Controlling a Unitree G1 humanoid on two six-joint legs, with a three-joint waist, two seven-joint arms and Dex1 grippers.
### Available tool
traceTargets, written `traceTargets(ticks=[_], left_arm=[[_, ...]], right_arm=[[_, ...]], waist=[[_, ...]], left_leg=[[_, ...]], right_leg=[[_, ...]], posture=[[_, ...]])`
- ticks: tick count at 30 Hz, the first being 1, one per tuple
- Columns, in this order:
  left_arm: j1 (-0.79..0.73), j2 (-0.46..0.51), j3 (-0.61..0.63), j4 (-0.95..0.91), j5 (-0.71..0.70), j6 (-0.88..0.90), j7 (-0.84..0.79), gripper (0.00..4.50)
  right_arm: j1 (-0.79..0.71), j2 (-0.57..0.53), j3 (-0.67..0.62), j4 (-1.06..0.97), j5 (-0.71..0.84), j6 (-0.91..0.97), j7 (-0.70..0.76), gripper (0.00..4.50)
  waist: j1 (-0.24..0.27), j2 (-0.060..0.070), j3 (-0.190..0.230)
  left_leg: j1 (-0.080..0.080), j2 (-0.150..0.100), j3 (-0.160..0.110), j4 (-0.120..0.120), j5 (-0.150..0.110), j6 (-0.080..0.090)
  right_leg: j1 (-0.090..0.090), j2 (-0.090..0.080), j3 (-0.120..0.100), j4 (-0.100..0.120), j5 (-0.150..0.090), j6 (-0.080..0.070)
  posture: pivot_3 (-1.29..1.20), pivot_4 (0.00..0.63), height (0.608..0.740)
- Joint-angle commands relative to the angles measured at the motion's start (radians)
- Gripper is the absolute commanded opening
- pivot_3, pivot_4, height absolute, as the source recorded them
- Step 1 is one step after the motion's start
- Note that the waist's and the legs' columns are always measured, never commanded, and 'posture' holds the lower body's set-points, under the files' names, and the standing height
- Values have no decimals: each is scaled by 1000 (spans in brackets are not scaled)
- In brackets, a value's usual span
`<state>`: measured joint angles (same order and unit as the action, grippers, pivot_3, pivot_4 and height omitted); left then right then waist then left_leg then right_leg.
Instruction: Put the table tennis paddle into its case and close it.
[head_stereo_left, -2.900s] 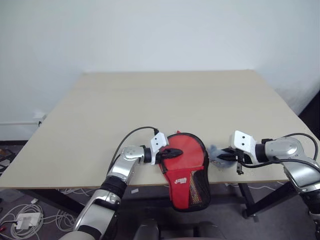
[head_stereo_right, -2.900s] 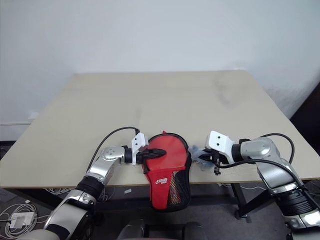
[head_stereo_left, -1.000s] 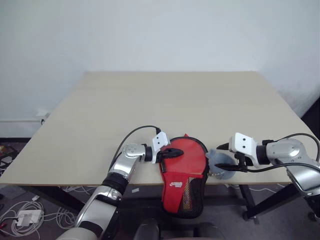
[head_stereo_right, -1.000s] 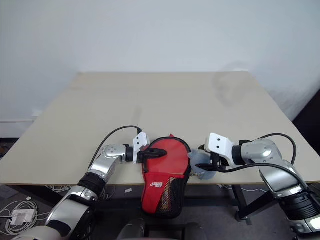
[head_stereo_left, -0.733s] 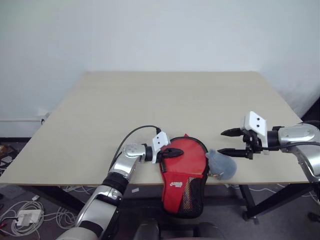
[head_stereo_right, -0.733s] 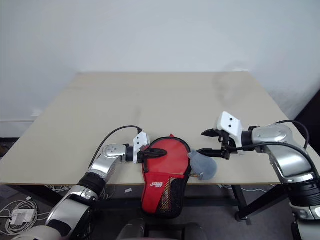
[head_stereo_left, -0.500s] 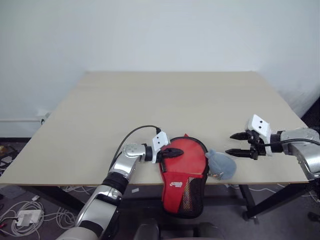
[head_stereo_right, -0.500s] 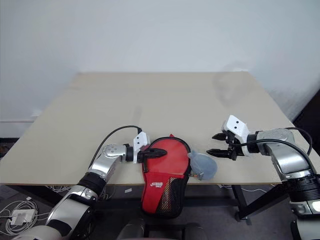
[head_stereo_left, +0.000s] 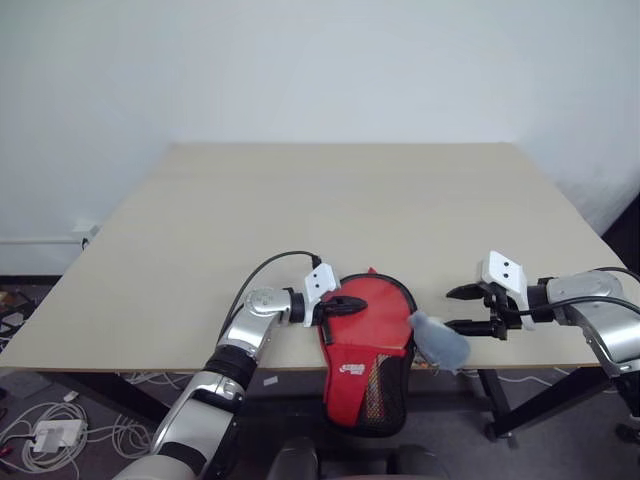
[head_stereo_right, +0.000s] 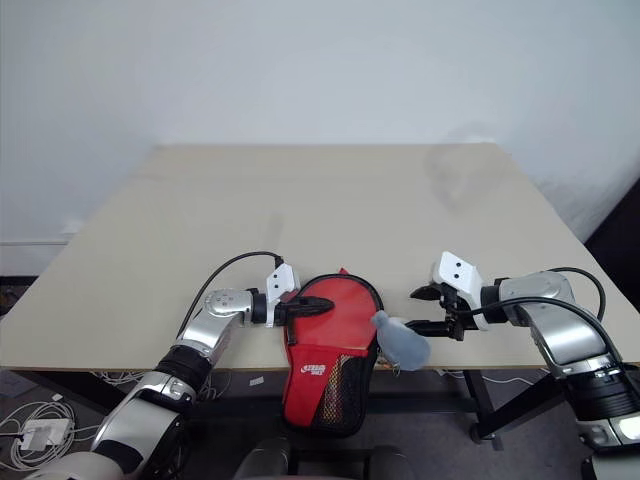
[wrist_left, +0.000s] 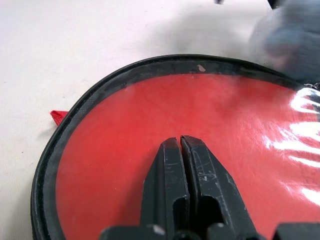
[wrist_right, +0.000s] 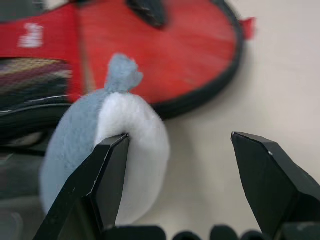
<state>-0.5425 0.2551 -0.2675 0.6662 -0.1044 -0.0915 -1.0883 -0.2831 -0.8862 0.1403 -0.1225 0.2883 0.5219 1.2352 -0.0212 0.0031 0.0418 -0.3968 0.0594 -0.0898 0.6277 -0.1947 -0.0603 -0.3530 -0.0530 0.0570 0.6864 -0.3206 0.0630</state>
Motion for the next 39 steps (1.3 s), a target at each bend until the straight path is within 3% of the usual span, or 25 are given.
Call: traceTargets(ticks=[1, 31, 34, 39], left_arm=[[41, 0, -30, 67, 54, 25, 14, 0], [41, -1, -22, 67, 58, 30, 18, 0], [41, -2, -22, 66, 58, 31, 20, 0], [38, -3, -20, 70, 57, 31, 21, 0]], right_arm=[[23, -26, -24, -90, 54, 44, 24, 3544], [62, 45, 87, -115, 28, 109, -81, 3544], [64, 52, 91, -107, 16, 104, -98, 2961], [82, 37, 97, -136, 23, 104, -84, 1303]], waist=[[0, 0, 0], [1, -3, 2], [1, -3, 2], [1, -4, 2]], left_leg=[[0, 0, 0, 0, 0, 0], [0, 0, 0, 0, 0, 0], [0, 0, 0, 0, 0, 0], [0, 0, 0, 0, 0, 0]], right_leg=[[0, 0, 0, 0, 0, 0], [0, 0, 0, -1, -1, -2], [0, 0, 0, -1, -1, -2], [0, 0, 0, -1, -1, -2]], posture=[[0, 0, 684], [0, 0, 684], [0, 0, 684], [0, 0, 684]])
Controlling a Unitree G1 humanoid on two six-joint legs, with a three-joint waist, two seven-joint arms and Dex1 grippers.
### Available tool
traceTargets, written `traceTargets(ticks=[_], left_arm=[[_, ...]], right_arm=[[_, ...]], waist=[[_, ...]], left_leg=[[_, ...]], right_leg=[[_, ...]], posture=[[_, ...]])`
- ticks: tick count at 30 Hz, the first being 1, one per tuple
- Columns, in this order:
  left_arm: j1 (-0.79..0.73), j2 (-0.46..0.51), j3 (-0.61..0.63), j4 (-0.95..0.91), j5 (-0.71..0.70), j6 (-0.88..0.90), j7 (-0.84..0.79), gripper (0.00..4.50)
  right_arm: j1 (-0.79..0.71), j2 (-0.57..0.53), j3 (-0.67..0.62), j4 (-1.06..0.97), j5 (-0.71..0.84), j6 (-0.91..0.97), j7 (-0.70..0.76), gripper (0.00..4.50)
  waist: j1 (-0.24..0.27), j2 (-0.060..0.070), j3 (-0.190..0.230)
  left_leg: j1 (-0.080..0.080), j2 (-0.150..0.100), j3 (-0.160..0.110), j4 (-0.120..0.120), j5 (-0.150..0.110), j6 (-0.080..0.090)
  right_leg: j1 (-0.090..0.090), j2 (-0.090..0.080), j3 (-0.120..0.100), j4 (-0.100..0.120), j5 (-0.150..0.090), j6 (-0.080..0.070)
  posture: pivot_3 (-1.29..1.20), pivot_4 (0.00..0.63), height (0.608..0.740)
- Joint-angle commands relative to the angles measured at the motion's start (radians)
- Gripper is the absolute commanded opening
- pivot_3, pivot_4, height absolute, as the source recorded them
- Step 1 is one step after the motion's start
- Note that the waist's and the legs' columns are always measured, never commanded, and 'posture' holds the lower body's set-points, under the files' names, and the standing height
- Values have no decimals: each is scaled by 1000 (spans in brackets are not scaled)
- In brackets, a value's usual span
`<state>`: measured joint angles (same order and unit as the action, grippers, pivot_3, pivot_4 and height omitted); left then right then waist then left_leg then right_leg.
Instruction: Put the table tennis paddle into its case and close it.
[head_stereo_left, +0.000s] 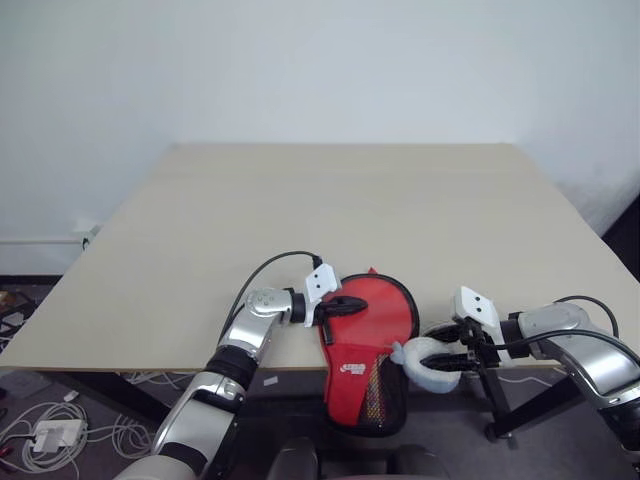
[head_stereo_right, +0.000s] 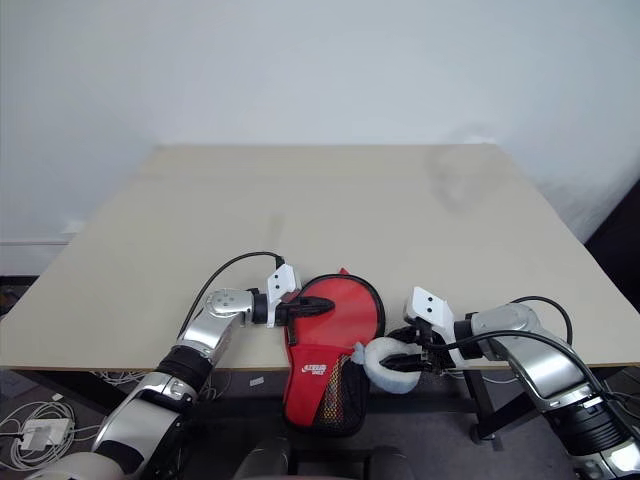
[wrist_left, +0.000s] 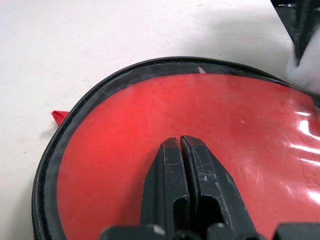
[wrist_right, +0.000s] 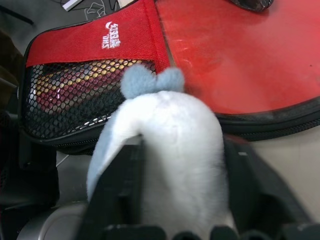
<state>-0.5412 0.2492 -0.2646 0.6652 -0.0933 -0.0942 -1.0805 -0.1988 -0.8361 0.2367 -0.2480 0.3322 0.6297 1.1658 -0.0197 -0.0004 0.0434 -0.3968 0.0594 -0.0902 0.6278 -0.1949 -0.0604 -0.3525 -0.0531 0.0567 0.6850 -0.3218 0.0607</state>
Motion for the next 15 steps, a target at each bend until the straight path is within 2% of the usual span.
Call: traceTargets(ticks=[1, 5, 15], left_arm=[[36, 2, -23, 72, 46, 34, 13, 0], [32, 3, -22, 78, 47, 31, 11, 0], [22, 7, -20, 88, 49, 29, 8, 0]], right_arm=[[-2, -14, 2, -11, -21, -4, -14, 1002], [5, -27, 11, -23, -23, -11, 0, 22], [95, -143, -48, -172, 76, -65, 136, 8]], waist=[[0, 0, 0], [0, 0, 0], [1, 0, 0]], left_leg=[[0, 0, 0, 0, 0, 0], [0, 0, 0, 0, 0, 0], [0, 0, 0, 0, 0, 0]], right_leg=[[0, 0, 0, 0, 0, 0], [0, 0, 0, 0, 0, 0], [0, 0, 0, -2, 0, 0]], posture=[[0, 0, 684], [0, 0, 684], [0, 0, 684]])
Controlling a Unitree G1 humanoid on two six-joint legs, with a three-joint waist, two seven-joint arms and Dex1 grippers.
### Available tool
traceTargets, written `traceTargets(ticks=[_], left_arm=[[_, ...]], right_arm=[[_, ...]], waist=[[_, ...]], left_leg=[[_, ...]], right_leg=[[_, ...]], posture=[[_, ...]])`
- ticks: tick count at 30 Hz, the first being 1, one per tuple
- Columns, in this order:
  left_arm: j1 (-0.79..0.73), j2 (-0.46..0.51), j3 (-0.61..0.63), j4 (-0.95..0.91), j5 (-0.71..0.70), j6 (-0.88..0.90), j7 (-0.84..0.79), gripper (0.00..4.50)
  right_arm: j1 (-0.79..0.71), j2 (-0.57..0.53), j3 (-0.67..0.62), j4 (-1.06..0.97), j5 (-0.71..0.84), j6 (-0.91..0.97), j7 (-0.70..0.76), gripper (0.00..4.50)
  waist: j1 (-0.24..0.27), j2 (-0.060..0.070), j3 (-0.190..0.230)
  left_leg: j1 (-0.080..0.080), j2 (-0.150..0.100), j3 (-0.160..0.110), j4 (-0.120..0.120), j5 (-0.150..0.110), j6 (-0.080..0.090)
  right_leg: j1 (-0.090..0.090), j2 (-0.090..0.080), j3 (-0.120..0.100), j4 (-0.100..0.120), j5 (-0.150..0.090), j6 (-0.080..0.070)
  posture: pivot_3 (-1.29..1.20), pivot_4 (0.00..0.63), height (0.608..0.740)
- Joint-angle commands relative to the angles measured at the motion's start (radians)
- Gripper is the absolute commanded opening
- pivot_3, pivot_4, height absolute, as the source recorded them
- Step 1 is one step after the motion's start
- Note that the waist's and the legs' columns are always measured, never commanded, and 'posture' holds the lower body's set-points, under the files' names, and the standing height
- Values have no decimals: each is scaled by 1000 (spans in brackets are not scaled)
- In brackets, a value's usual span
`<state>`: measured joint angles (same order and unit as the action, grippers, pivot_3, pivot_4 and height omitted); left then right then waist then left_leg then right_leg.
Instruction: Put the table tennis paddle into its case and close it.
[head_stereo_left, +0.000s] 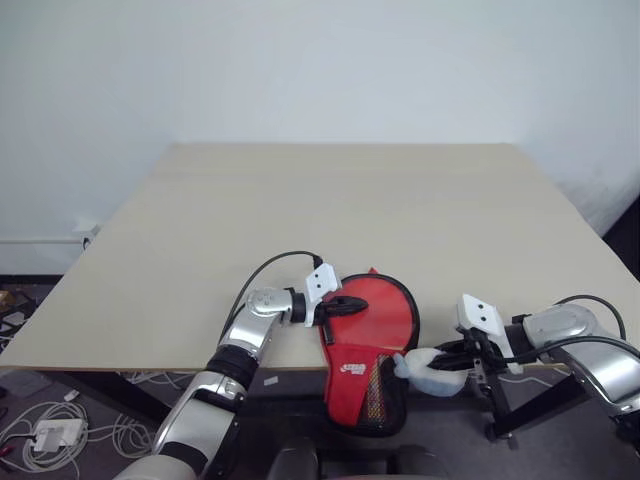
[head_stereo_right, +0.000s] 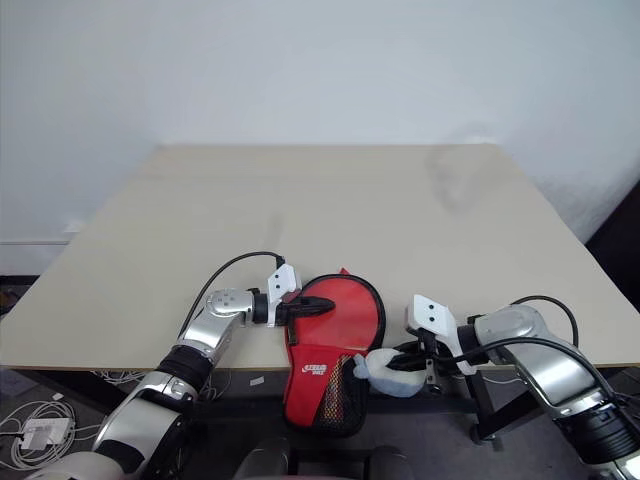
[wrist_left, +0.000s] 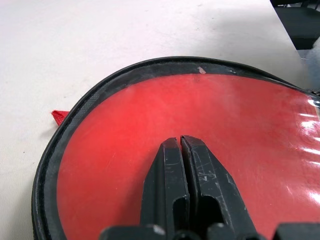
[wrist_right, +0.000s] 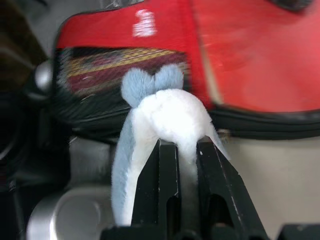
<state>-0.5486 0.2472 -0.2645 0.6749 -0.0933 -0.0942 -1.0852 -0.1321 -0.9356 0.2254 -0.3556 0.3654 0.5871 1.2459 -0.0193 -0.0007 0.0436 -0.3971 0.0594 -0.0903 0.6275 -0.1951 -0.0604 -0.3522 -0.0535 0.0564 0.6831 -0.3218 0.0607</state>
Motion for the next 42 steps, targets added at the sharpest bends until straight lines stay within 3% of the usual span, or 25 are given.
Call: traceTargets(ticks=[1, 23, 34, 42], left_arm=[[29, 10, -21, 79, 49, 28, 11, 0], [0, 8, -21, 116, 52, 13, 8, 0], [-7, 5, -21, 122, 55, 13, 11, 0], [-9, 3, -20, 122, 55, 14, 17, 0]], right_arm=[[47, -58, -40, -79, 48, -31, 68, 8], [167, -120, 2, -212, 35, -112, 112, 8], [267, -169, 16, -285, -2, -252, 156, 8], [209, -160, 8, -300, 20, -217, 144, 8]], waist=[[0, 0, 0], [0, -1, 0], [0, -1, 1], [0, -1, 1]], left_leg=[[0, 0, 0, 0, 0, 0], [0, 0, 0, 0, -2, 0], [0, 0, 0, 0, -4, -3], [0, 0, 0, 0, -4, -3]], right_leg=[[0, 0, 0, 0, 0, 0], [2, 0, -1, -4, 0, 0], [2, -1, -1, -5, 0, 0], [2, -1, -1, -5, 0, 0]], posture=[[0, 0, 684], [0, 0, 684], [0, 0, 684], [0, 0, 684]])
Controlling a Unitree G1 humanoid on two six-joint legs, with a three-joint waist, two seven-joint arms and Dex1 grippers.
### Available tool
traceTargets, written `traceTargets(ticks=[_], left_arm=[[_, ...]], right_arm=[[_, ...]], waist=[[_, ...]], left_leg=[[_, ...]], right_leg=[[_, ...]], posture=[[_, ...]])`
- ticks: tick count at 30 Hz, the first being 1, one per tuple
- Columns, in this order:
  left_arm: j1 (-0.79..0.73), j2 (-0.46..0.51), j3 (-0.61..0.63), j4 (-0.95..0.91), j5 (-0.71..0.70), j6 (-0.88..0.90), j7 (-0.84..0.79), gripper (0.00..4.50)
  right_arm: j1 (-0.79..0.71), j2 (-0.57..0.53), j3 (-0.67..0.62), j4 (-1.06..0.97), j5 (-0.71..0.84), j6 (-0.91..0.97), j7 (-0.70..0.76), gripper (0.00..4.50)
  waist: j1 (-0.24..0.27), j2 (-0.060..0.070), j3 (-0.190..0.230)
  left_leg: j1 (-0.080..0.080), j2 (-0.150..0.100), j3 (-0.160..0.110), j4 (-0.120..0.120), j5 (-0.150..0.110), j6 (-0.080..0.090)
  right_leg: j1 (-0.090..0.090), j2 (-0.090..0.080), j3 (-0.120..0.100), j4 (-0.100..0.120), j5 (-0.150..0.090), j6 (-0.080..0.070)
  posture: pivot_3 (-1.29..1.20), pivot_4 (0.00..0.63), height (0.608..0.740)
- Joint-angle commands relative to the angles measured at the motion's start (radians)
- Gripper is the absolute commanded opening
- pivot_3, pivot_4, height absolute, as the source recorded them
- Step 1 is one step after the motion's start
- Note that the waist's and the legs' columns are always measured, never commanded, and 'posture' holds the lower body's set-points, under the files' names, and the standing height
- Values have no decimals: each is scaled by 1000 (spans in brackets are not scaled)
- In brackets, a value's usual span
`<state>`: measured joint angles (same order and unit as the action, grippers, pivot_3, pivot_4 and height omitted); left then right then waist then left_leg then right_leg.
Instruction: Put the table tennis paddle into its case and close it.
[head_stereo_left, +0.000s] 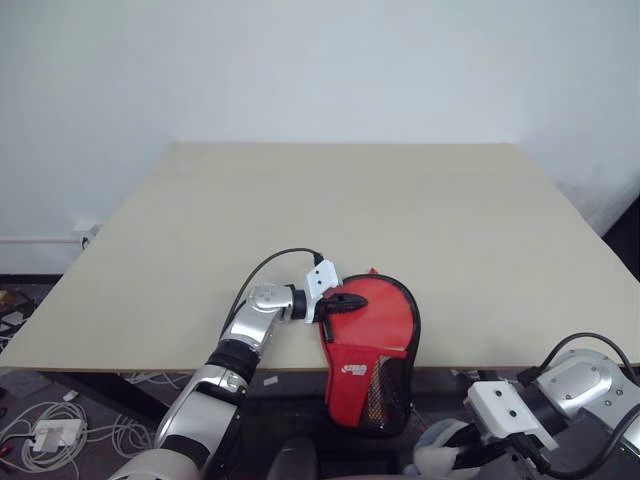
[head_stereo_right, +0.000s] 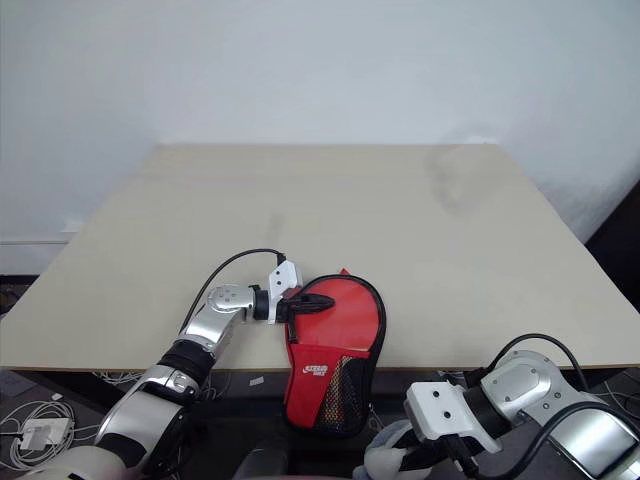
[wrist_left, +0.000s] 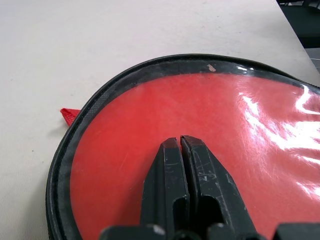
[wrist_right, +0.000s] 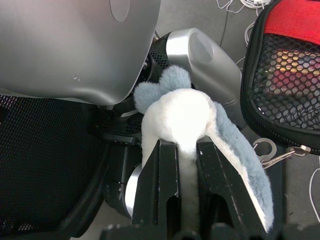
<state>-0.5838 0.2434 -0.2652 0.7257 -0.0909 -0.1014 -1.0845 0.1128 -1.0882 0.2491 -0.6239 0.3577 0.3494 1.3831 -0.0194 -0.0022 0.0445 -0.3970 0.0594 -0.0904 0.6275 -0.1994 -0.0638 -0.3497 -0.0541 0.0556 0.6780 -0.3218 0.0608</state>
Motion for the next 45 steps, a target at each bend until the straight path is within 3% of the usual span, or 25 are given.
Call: traceTargets(ticks=[1, 9, 13, 18, 25, 28, 35, 39, 41, 45], left_arm=[[25, 7, -19, 74, 53, 20, 18, 0], [21, 6, -12, 86, 52, 14, 36, 0], [19, 8, -6, 95, 53, 10, 43, 0], [18, 8, 11, 95, 43, 16, 60, 0], [37, 19, 48, 39, 26, 30, 78, 0], [22, 7, 141, -47, -56, 100, 136, 642], [84, 49, 218, -366, -139, 248, 178, 3118], [120, 71, 284, -537, -196, 323, 239, 4424], [145, 88, 319, -615, -238, 381, 256, 4424], [201, 115, 346, -686, -261, 429, 288, 4457]], right_arm=[[-56, -3, -17, -27, 32, 35, 2, 333], [-156, -17, -85, 2, 155, 125, 46, 2990], [-266, 40, -122, 94, 213, 180, 17, 4389], [-464, 245, -82, 322, 105, 250, -221, 4452], [-568, 455, -53, 526, -25, 280, -468, 4452], [-613, 545, -62, 638, -53, 310, -556, 4500], [-662, 645, -71, 805, -97, 286, -642, 4500], [-667, 679, -80, 903, -118, 267, -670, 4500], [-661, 696, -85, 934, -114, 268, -670, 4500], [-641, 715, -82, 946, -121, 248, -657, 3579]], waist=[[0, 0, 0], [0, 0, 0], [0, 0, 0], [-4, -1, 0], [-3, 2, -2], [-8, 1, -1], [-8, 0, 1], [-7, 1, 3], [-9, 1, 3], [-15, 2, 3]], left_leg=[[0, 0, 0, 0, 0, 0], [0, 0, 0, 0, 0, 0], [0, 0, 0, 0, 0, 0], [1, 0, 0, -1, 2, 4], [0, 0, 0, -3, 3, 4], [0, 0, 0, -4, 3, 4], [-16, 1, -2, -2, 3, 4], [-17, 1, -2, -2, 3, 4], [-16, 1, -2, -2, 3, 4], [-13, 1, -2, -1, 3, 4]], right_leg=[[0, 0, 0, 0, 0, 0], [0, 0, 0, 0, 0, 0], [1, 0, 0, 0, 0, 0], [1, 0, -1, 0, 0, 0], [-1, 1, 0, 0, 2, 3], [-2, 1, 0, 1, 2, 3], [-13, 2, 0, 2, 5, -2], [-13, 2, 0, 2, 5, -2], [-13, 2, 0, 3, 4, 0], [-10, 2, 0, 3, 3, 2]], posture=[[0, 0, 684], [0, 0, 684], [0, 0, 684], [0, 0, 684], [0, 0, 684], [0, 0, 684], [0, 0, 684], [0, 0, 684], [0, 0, 684], [0, 0, 684]])
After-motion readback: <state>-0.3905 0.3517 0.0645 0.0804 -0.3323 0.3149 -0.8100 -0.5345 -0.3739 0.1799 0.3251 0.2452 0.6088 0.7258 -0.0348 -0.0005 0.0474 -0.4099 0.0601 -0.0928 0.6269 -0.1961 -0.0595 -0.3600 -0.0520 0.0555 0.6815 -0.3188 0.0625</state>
